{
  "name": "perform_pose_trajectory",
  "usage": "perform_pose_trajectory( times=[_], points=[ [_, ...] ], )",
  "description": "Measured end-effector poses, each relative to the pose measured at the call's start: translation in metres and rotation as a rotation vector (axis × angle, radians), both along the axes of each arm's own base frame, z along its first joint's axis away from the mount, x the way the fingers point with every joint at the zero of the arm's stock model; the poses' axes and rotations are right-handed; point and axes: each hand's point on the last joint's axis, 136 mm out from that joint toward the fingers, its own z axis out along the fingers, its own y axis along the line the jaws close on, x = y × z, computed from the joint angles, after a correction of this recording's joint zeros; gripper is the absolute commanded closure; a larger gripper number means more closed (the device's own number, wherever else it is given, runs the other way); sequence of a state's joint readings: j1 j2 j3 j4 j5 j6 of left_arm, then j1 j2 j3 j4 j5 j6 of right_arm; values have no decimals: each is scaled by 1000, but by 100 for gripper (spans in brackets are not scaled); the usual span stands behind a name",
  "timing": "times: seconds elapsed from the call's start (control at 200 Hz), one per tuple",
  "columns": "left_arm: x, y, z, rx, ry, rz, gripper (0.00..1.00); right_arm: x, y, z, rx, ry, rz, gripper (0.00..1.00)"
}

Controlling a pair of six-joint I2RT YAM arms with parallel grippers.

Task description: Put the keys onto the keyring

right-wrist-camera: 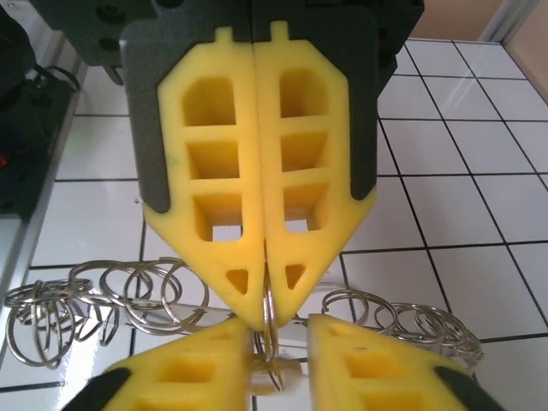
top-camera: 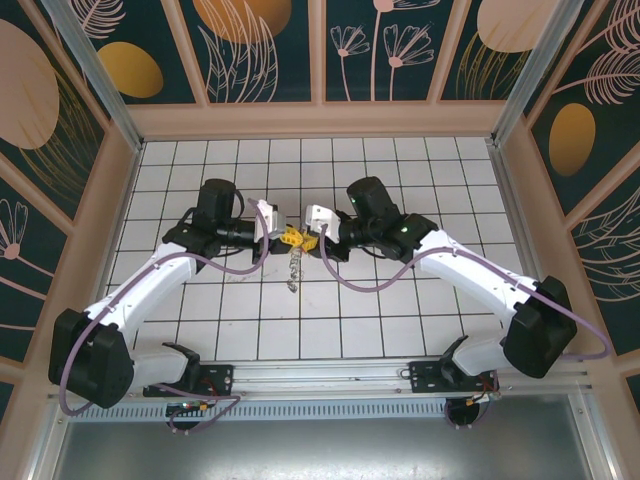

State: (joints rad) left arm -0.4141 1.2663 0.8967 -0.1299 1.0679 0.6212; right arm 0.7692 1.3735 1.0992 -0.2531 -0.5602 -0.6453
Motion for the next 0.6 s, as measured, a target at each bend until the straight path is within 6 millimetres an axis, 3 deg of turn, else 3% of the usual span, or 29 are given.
perform_pose_trajectory(
  times=[0.42, 0.47, 0.501, 0.601],
  points=[
    [-12, -7, 21, -130, -2, -93, 100, -11, -16, 7, 62, 46, 41, 73],
    [-12, -7, 20, -135, 1, -91, 100, -10, -18, 7, 68, 57, 39, 85],
    [-12, -7, 19, -137, 3, -90, 100, -10, -19, 8, 71, 67, 39, 100],
    [-13, -7, 16, -141, 10, -88, 100, -12, -21, 8, 77, 86, 50, 100]
  ],
)
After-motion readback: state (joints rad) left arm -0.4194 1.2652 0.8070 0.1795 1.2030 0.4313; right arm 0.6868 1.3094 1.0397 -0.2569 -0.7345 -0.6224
